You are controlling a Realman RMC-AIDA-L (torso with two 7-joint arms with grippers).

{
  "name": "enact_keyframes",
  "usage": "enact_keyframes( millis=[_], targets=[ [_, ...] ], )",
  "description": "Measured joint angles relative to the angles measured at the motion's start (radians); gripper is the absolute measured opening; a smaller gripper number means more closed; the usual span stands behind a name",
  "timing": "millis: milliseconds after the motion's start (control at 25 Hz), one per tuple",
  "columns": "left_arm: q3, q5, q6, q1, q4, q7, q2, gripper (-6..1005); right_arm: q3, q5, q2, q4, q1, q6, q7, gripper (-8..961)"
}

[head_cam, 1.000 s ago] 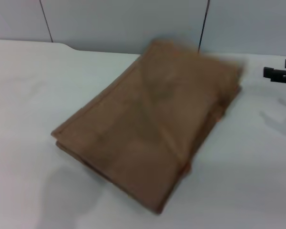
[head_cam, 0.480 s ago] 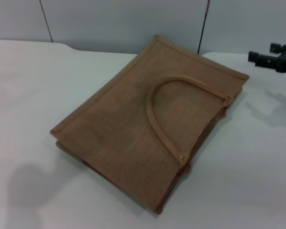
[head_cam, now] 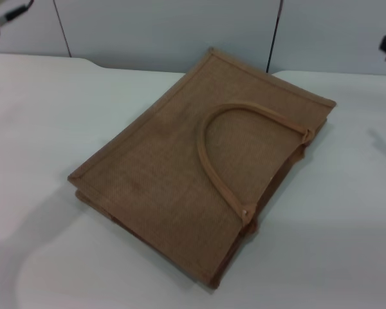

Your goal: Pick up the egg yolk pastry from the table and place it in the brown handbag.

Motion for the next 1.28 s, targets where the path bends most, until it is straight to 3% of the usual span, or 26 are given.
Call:
enact_keyframes(
  millis=[240, 520, 880, 1280],
  targets=[
    [0.088, -0.295, 0.018, 0.011, -0.251, 0.458, -0.002, 816, 0.095, 0.120, 0.001, 0.138, 0.000, 0.013, -0.257, 868],
    [0.189, -0.675, 0.053, -0.041, -0.557, 0.875, -0.002, 781, 0.123, 0.284, 0.001, 0.282, 0.027, 0.146, -0.548, 867],
    [0.202, -0.898, 0.050, -0.153, -0.852, 1.078, -0.006, 781, 0.124, 0.670, 0.003, 0.472, 0.076, 0.155, -1.036, 866],
    [0.203, -0.932, 0.034, -0.181, -0.946, 1.104, -0.009, 781, 0.122, 0.717, 0.004, 0.511, 0.113, 0.152, -1.054, 865]
  ],
)
